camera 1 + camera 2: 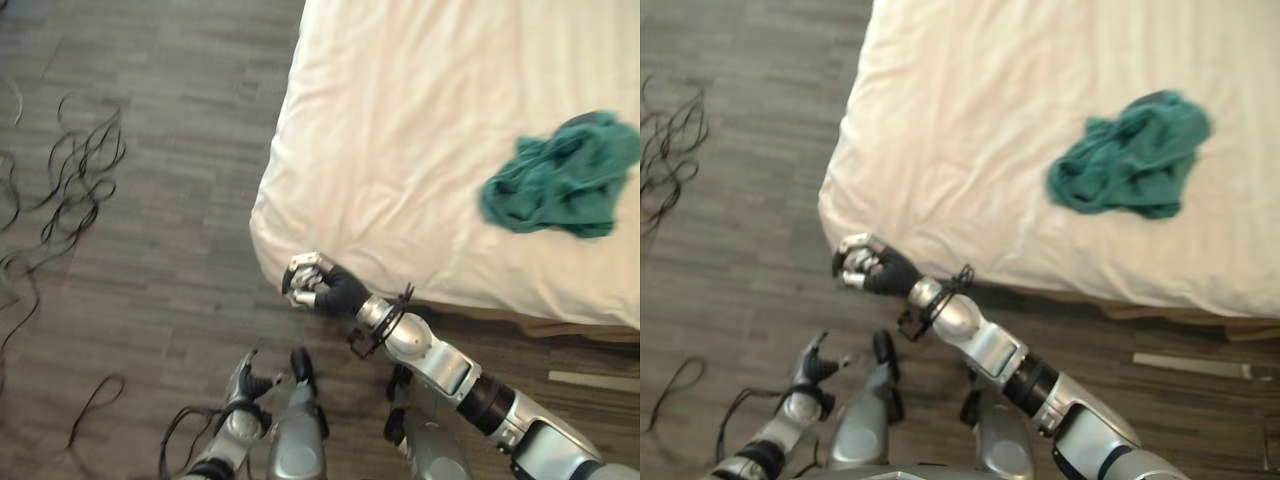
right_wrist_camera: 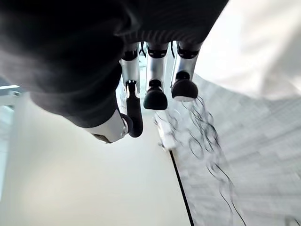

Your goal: Tidy up the quilt and then pick up the clothes from the bed and put them into the laundry hamper.

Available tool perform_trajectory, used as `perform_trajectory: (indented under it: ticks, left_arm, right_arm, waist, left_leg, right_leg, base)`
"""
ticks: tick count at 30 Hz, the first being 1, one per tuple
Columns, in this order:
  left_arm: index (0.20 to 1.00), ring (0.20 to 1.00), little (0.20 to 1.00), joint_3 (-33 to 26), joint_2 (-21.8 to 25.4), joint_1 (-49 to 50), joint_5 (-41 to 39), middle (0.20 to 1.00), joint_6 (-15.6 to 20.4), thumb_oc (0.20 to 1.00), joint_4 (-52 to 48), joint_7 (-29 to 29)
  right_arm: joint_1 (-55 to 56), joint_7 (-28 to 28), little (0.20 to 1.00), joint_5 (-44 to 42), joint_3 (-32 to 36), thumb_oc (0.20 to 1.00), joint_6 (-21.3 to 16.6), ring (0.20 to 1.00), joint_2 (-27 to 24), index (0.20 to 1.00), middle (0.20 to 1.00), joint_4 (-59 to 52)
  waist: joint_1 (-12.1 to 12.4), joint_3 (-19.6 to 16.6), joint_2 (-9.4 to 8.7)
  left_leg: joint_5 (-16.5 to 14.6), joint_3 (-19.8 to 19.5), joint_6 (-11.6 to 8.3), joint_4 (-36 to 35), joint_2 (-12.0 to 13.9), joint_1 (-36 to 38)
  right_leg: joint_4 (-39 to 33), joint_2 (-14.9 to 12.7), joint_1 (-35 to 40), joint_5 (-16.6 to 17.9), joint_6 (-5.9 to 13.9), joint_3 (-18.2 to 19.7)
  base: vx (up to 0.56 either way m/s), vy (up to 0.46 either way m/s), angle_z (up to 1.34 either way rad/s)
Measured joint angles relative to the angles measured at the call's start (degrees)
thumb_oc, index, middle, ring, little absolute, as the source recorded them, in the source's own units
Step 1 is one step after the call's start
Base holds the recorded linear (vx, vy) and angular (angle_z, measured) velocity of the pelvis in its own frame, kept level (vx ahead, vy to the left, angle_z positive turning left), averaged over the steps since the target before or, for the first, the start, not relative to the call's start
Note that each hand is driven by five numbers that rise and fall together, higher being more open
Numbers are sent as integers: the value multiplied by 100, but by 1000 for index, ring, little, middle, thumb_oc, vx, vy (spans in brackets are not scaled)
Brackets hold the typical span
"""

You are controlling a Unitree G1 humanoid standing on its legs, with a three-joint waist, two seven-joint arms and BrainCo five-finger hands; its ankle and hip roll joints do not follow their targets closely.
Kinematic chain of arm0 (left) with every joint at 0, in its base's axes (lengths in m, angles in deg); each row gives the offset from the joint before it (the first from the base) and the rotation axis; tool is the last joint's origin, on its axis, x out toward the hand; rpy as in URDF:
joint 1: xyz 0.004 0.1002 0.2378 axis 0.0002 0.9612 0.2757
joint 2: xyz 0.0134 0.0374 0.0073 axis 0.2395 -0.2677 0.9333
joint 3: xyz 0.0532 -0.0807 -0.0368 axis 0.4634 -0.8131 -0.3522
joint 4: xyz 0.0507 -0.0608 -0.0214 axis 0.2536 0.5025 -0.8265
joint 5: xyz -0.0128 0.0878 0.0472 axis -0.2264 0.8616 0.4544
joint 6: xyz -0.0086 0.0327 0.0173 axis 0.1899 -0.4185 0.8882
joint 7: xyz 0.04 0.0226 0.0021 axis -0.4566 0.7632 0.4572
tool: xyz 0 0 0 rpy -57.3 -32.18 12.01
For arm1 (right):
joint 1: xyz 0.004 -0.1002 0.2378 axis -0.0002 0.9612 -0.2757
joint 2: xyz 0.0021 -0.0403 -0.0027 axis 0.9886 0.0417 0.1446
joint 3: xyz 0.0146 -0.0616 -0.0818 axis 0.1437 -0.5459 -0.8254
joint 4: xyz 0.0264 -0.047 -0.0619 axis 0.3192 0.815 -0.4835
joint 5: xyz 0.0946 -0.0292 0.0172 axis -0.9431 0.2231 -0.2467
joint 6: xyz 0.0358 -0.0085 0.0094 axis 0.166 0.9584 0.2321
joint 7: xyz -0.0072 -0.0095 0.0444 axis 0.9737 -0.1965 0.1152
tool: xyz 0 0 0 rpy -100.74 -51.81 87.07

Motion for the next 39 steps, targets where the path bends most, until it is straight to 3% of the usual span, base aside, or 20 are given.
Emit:
perform_trajectory:
  ticks: [3,4,8,10,12,15,16,19,21,24,25,26,31,33,34,35,36,37,38,39]
  left_arm:
    - [1000,1000,1000,50,26,105,-28,1000,-4,1000,-4,4]
    - [1000,1000,1000,187,42,89,-28,1000,-3,1000,25,11]
    - [1000,1000,1000,732,68,-285,-15,1000,-17,1000,93,11]
    - [1000,1000,1000,878,71,-633,-22,1000,13,1000,-68,20]
    - [1000,1000,1000,790,70,-640,-35,1000,80,1000,-425,39]
    - [1000,1000,1000,696,104,-598,-127,1000,161,1000,-1013,-38]
    - [1000,1000,1000,684,118,-610,-128,1000,177,1000,-1045,-60]
    - [1000,1000,1000,513,200,-669,-266,1000,140,1000,-1386,-128]
    - [1000,1000,1000,390,271,-712,-347,1000,132,1000,-1130,-139]
    - [1000,1000,1000,320,392,-771,-348,1000,50,1000,-768,-170]
    - [1000,1000,1000,342,386,-809,-329,1000,-9,1000,-468,-268]
    - [1000,1000,1000,384,379,-739,-299,1000,-17,1000,-312,-303]
    - [1000,1000,1000,351,275,-375,-237,1000,-186,1000,504,-484]
    - [1000,1000,1000,208,210,-84,-244,1000,-264,1000,744,-501]
    - [1000,1000,1000,176,231,152,-242,1000,-248,1000,775,-515]
    - [1000,1000,1000,196,170,255,-237,1000,-257,1000,778,-526]
    - [1000,1000,1000,233,142,411,-234,1000,-259,1000,783,-533]
    - [1000,1000,1000,240,109,528,-223,1000,-262,1000,814,-608]
    - [1000,1000,1000,225,165,742,-148,1000,-208,1000,942,-617]
    - [1000,1000,1000,269,295,978,-75,1000,-231,1000,1027,-661]
  right_arm:
    - [-301,345,200,63,483,200,-83,200,-128,200,200,-204]
    - [-626,635,200,174,739,200,-201,200,-59,200,200,-200]
    - [-1206,1091,200,743,873,200,-336,200,-201,200,200,236]
    - [-1489,1290,200,924,930,200,-298,200,-262,200,200,1019]
    - [-1487,1447,200,971,990,200,-104,200,-311,200,200,1698]
    - [-905,1609,200,964,1637,200,32,200,-634,200,200,2512]
    - [-590,1632,200,964,1746,200,20,200,-783,200,200,2394]
    - [1436,1602,200,709,3303,200,19,200,-844,200,200,3122]
    - [2040,1654,200,233,3965,200,245,200,-838,200,200,4499]
    - [2800,1569,200,-76,4181,200,224,200,-1142,200,200,4772]
    - [3193,1451,385,-247,4669,385,193,385,-1089,385,385,5252]
    - [3401,1426,1000,-289,4810,1000,222,1000,-1065,1000,1000,5572]
    - [3954,1171,1000,-349,4420,1000,434,1000,-909,1000,1000,6215]
    - [3676,1043,1000,-192,4153,1000,557,1000,-771,1000,1000,6286]
    - [3483,1000,1000,-138,4054,1000,586,1000,-651,1000,1000,6342]
    - [3390,992,1000,-10,3977,1000,640,1000,-594,1000,1000,6440]
    - [3345,956,1000,64,3881,1000,667,1000,-562,1000,1000,6420]
    - [3388,920,1000,70,3868,1000,652,1000,-475,1000,1000,6339]
    - [3302,852,1000,105,3805,1000,719,1000,-352,1000,1000,6479]
    - [3324,819,1000,193,3701,1000,762,1000,-108,1000,1000,6574]
  waist:
    - [-56,-183,-58]
    - [-106,-192,-37]
    - [-277,-109,153]
    - [-212,183,415]
    - [-138,394,519]
    - [-215,739,585]
    - [-246,742,579]
    - [-427,750,552]
    - [-723,680,337]
    - [-1115,384,77]
    - [-1286,174,-17]
    - [-1348,-61,-7]
    - [-1542,-878,96]
    - [-1469,-978,196]
    - [-1382,-1068,281]
    - [-1308,-1147,447]
    - [-1215,-1278,563]
    - [-1251,-1368,572]
    - [-1122,-1401,554]
    - [-880,-1507,298]
  left_leg:
    - [15,150,-44,0,17,7]
    - [15,169,-44,-1,32,-138]
    - [125,144,-8,296,80,-817]
    - [30,105,69,760,177,-1285]
    - [23,143,69,818,220,-1322]
    - [-125,117,95,1104,290,-1353]
    - [-139,117,80,1109,289,-1350]
    - [-202,104,129,943,201,-810]
    - [-266,160,82,720,137,-219]
    - [-341,401,29,536,95,167]
    - [-316,468,30,309,21,542]
    - [-315,500,-5,146,13,723]
    - [-457,701,-97,-12,17,1300]
    - [-625,1256,-142,-49,133,1649]
    - [-643,1795,-161,-45,171,1790]
    - [-649,2163,-170,-31,290,1834]
    - [-733,2389,-151,-32,384,1850]
    - [-797,2314,-237,6,369,1869]
    - [-808,2778,-769,376,626,2102]
    - [-824,2729,-777,1188,854,2193]
  right_leg:
    - [-4,11,-107,-38,-1,128]
    - [-5,1,-307,-177,181,115]
    - [54,-42,-869,-116,262,-10]
    - [368,-109,-1245,-108,249,7]
    - [371,-102,-1301,-108,249,1]
    - [586,-125,-1322,-111,247,31]
    - [585,-126,-1314,-111,247,34]
    - [621,-135,-810,-92,226,175]
    - [450,-128,-251,-92,212,185]
    - [194,-76,-56,-91,197,267]
    - [58,-39,231,62,128,300]
    - [45,6,317,44,111,333]
    - [74,190,503,85,37,486]
    - [166,245,462,271,88,251]
    - [104,177,388,-526,179,-891]
    - [697,1,254,-732,-70,-1650]
    - [1388,-198,42,-943,-166,-1993]
    - [1981,-470,29,-972,-122,-1886]
    - [2622,-420,54,-1506,-44,-1787]
    - [2269,-121,243,-1699,-385,-1603]
  base:
    - [-105,-3,-31]
    - [-192,-1,-49]
    - [-181,-26,-7]
    - [-119,-19,4]
    - [-59,18,-15]
    - [19,47,0]
    - [129,76,3]
    - [152,50,10]
    - [172,58,-16]
    - [210,100,-43]
    - [172,102,-29]
    - [210,96,-28]
    - [78,8,-53]
    - [61,-110,-132]
    - [74,-131,-145]
    - [60,-126,-164]
    - [188,-345,-124]
    - [329,-506,-100]
    - [428,-654,-150]
    - [236,-326,-189]
